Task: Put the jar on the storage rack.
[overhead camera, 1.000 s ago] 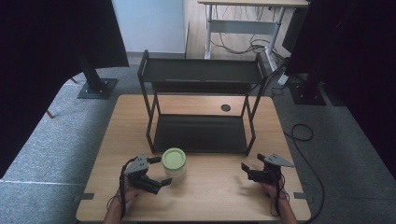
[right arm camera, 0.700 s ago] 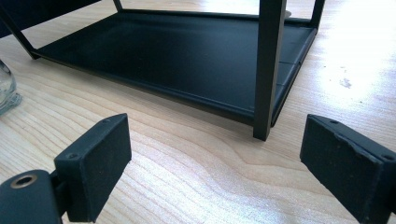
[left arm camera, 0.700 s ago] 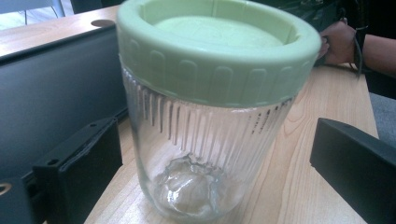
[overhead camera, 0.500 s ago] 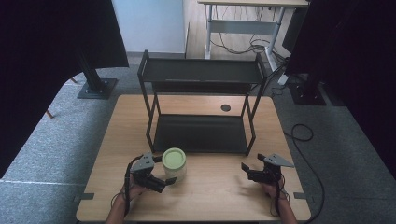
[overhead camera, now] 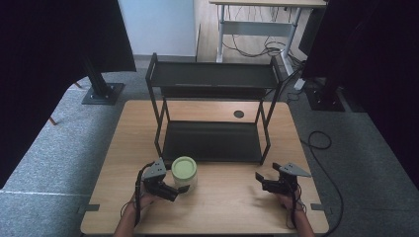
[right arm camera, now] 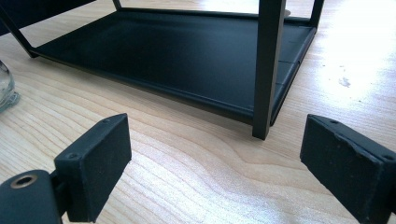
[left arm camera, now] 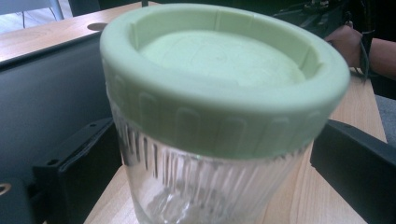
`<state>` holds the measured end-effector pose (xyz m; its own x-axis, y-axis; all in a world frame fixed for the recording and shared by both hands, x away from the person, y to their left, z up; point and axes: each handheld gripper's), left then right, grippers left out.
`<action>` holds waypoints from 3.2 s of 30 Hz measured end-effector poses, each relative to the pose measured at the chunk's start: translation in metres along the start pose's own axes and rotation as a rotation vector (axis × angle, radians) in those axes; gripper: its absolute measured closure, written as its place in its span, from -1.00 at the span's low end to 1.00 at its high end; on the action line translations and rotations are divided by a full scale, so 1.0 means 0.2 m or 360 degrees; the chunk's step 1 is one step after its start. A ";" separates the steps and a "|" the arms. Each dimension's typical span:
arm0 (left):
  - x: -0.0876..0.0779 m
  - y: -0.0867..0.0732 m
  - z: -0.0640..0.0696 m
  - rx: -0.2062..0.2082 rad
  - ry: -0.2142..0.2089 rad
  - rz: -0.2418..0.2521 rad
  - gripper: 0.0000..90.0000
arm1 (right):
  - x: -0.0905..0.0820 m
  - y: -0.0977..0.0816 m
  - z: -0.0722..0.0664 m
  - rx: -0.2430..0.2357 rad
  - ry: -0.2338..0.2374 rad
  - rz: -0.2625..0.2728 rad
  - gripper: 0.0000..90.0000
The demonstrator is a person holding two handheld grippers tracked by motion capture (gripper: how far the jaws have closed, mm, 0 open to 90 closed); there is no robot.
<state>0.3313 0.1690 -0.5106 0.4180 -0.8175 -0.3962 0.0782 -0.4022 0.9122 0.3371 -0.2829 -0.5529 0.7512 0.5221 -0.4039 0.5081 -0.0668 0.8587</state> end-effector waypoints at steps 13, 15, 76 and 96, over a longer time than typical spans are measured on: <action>0.07 0.03 -0.01 -0.0004 0.0029 -0.0021 -0.95 | 0.00 0.00 0.00 -0.0011 -0.0005 -0.0007 -0.81; 0.08 0.03 -0.01 -0.0010 0.0040 -0.0024 -0.93 | 0.00 0.00 0.00 -0.0014 -0.0005 -0.0007 -0.81; 0.08 0.19 0.02 0.0135 0.0131 0.0069 -0.77 | 0.00 0.00 0.00 -0.0011 -0.0007 -0.0009 -0.80; 0.09 0.24 -0.04 0.0157 0.0173 0.0063 -0.76 | 0.00 0.00 0.00 -0.0017 -0.0012 -0.0009 -0.80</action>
<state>0.3493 0.1378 -0.4732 0.5148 -0.7864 -0.3415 -0.0274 -0.4132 0.9102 0.3364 -0.2821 -0.5529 0.7515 0.5162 -0.4109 0.5077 -0.0548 0.8598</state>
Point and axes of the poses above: each handheld gripper's, and its own axes: x roughly forward along the jaws, y roughly out of its top, z roughly to its right, and after that the axes turned 11 degrees about x, right-handed
